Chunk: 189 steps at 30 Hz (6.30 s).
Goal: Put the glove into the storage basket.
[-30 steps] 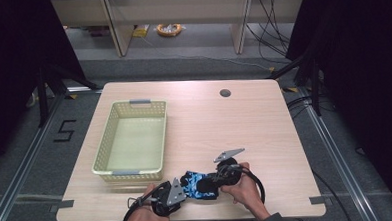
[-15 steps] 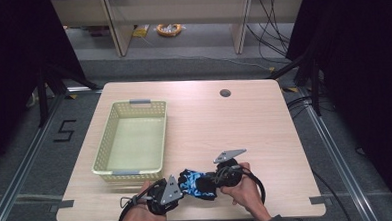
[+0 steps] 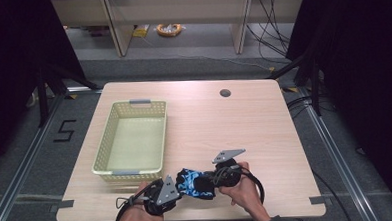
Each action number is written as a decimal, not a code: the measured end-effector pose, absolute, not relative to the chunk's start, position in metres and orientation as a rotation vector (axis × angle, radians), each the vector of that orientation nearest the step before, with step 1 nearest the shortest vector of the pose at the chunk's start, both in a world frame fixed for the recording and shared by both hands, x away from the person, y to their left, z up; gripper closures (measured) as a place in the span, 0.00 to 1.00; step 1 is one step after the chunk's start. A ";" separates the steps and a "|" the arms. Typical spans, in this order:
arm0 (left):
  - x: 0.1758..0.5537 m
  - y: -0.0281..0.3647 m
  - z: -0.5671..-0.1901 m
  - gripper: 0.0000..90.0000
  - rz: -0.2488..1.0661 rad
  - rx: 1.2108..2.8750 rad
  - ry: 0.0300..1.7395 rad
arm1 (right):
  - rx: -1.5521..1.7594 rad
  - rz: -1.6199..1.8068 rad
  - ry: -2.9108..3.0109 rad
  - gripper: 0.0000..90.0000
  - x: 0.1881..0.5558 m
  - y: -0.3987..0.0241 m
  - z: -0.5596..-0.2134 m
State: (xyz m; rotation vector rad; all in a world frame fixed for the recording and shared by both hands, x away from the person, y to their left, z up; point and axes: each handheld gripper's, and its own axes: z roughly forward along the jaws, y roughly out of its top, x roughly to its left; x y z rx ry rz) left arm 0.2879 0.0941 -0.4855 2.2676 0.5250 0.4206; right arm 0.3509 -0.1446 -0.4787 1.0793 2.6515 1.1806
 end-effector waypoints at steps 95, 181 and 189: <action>0.368 0.282 -0.451 0.93 0.377 2.236 0.941 | 1.004 1.031 2.821 0.90 0.463 0.075 -0.444; 0.283 0.157 -0.449 0.17 0.202 2.007 0.692 | 1.048 1.303 2.478 0.38 0.368 -0.132 -0.418; 0.280 0.155 -0.461 0.18 0.173 2.014 0.712 | 1.090 1.326 2.456 0.31 0.358 -0.141 -0.424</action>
